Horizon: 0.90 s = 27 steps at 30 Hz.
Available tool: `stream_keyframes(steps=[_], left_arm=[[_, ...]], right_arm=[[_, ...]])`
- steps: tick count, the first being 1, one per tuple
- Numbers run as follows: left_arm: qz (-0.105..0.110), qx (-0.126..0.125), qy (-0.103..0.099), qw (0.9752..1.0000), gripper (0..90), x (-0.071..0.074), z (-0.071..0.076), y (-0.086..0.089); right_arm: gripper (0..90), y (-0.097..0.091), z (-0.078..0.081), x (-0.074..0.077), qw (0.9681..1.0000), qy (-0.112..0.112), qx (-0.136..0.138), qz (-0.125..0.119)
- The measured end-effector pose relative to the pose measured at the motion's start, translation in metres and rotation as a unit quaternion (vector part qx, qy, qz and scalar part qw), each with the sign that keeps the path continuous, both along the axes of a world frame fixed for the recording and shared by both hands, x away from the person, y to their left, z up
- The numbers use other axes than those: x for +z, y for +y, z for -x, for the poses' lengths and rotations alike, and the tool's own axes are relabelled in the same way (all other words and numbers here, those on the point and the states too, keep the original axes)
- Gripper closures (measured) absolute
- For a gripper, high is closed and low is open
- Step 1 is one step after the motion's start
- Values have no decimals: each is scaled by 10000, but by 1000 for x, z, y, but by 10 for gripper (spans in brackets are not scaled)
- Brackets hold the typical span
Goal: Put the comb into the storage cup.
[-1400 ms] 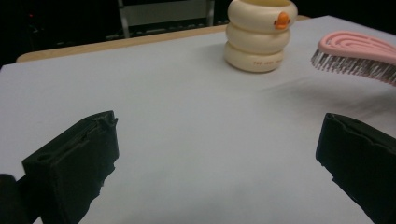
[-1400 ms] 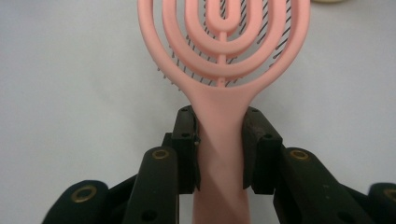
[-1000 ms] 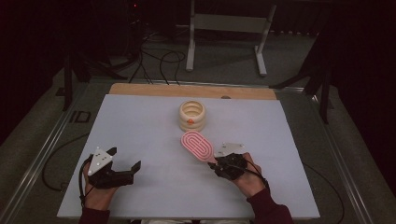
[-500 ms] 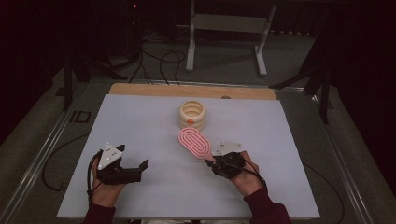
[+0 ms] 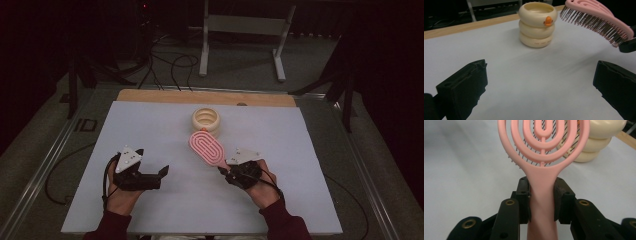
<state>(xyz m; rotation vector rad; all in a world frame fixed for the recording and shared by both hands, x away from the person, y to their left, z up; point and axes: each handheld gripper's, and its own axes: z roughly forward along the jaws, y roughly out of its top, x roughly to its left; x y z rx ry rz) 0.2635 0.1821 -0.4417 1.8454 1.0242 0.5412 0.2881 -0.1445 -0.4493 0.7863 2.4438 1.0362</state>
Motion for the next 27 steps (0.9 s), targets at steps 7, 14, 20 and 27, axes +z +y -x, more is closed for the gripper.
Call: stream_keyframes(steps=[7, 14, 20, 27], left_arm=[[102, -173, 15, 9998, 0, 6, -5, -12], [258, -316, 70, 9991, 0, 8, -9, -24], [413, -456, 122, 9980, 0, 11, -12, -31], [386, -564, 143, 9976, 0, 14, -14, -40]], right_arm=[[698, 2, 1, 1, 10000, -70, 24, -52], [698, 4, 2, 2, 9998, -135, 38, -107], [698, 7, 3, 3, 9997, -190, 43, -156], [698, 10, 3, 4, 9995, -240, 70, -185]])
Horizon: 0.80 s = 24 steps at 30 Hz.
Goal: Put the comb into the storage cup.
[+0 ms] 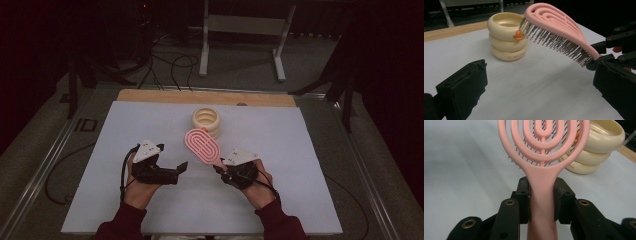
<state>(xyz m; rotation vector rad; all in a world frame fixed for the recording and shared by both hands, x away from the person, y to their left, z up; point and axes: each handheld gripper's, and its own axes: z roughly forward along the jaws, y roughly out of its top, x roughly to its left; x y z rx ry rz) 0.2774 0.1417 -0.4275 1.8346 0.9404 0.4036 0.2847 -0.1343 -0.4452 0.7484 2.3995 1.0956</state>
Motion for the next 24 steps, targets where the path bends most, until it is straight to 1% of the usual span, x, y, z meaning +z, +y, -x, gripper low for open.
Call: stream_keyframes(steps=[4, 5, 7, 9, 14, 16, 17, 18, 19, 24], left_arm=[[1, -26, 6, 10000, 0, 0, 0, -1], [1, -100, 10, 9999, 0, 2, -2, -7], [16, -132, 12, 9999, 0, 2, -2, -10], [27, -169, 11, 9999, 0, 3, -3, -13], [50, -270, 24, 9996, 0, 4, -5, -20], [78, -301, 25, 9995, 0, 4, -5, -22], [101, -331, 28, 9994, 0, 5, -5, -24], [101, -331, 28, 9994, 0, 5, -5, -24], [140, -373, 38, 9992, 0, 5, -5, -26], [179, -418, 79, 9989, 0, 4, -6, -31]], right_arm=[[699, 1, 0, 0, 10000, -4, -12, -12], [699, 1, 0, 0, 10000, -4, -12, -12], [698, 2, 0, 0, 10000, -35, -6, -50], [698, 3, 0, 0, 10000, -18, -16, -65], [698, 4, 0, 0, 10000, -65, 26, -63], [699, 5, 1, 1, 9999, -104, -15, -101], [699, 5, 2, 1, 9998, -150, -15, -90], [699, 5, 2, 1, 9998, -150, -15, -90], [699, 6, 3, 1, 9997, -195, -4, -124], [699, 6, 3, 2, 9995, -260, 16, -169]])
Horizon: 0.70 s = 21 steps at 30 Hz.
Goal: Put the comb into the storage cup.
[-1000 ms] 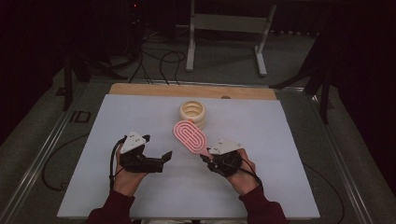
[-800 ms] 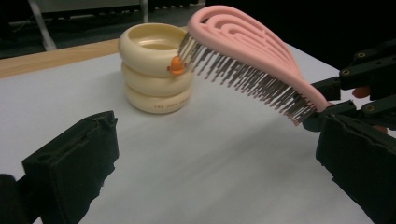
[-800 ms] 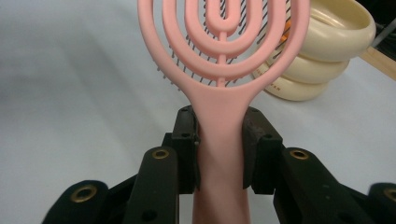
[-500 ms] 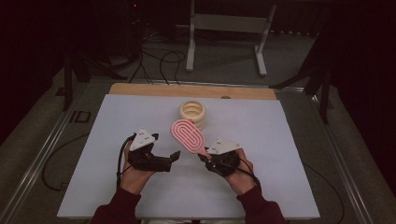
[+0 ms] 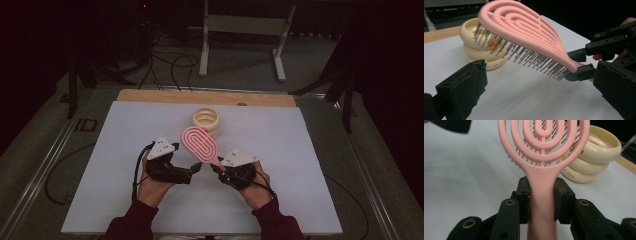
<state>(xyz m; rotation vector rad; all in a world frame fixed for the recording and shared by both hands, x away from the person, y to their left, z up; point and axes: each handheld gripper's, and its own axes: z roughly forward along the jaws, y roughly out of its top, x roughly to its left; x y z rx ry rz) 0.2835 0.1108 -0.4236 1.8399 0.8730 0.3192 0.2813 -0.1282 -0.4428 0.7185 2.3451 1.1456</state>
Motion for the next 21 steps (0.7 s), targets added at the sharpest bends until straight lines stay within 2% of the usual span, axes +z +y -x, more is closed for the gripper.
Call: stream_keyframes(steps=[5, 16, 19, 20, 21], left_arm=[[123, -61, 106, 9998, 0, -2, -4, -7], [362, -10, 382, 9986, 0, -2, -9, -18], [404, -5, 433, 9982, 35, -1, -10, -19], [406, 105, 500, 9979, 35, -1, -10, -20], [377, 135, 540, 9977, 90, -1, -11, -21]], right_arm=[[699, 2, 1, 0, 10000, -36, 22, -29], [698, 7, 5, -2, 9999, -85, 86, -82], [699, 7, 6, -2, 9999, -110, 87, -81], [698, 7, 6, -2, 9999, -99, 94, -89], [698, 8, 7, -4, 9999, -123, 94, -75]])
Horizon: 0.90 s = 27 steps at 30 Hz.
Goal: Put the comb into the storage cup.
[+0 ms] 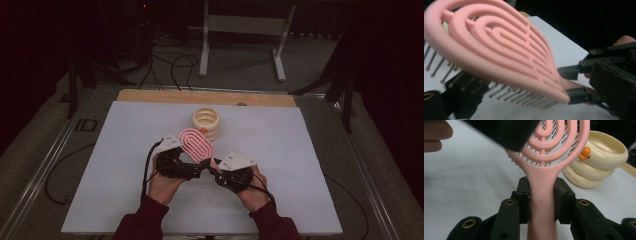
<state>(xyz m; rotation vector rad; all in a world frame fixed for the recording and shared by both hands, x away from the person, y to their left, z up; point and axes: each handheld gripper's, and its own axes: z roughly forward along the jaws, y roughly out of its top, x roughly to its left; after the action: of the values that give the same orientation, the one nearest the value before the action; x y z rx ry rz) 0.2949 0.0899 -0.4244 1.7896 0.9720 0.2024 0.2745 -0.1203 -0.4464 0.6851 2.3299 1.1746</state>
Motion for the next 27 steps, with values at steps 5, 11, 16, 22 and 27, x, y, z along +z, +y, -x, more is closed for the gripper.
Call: stream_keyframes(steps=[5, 11, 16, 22, 27], left_arm=[[76, 146, 105, 9998, 221, 0, -2, 0], [63, 307, 126, 9994, 429, -1, -2, 2], [273, 195, 177, 9993, 488, 0, -3, 3], [377, 102, 168, 9991, 552, 2, -3, 1], [519, -22, 211, 9984, 603, 4, -4, -1]], right_arm=[[698, 0, 1, -2, 10000, 7, -3, 17], [698, 2, 1, -6, 9998, -7, 74, 176], [698, 3, 0, -8, 9997, -7, 62, 227], [695, 4, -2, -9, 9997, 43, 27, 224], [687, 5, -4, -12, 9997, 123, -13, 226]])
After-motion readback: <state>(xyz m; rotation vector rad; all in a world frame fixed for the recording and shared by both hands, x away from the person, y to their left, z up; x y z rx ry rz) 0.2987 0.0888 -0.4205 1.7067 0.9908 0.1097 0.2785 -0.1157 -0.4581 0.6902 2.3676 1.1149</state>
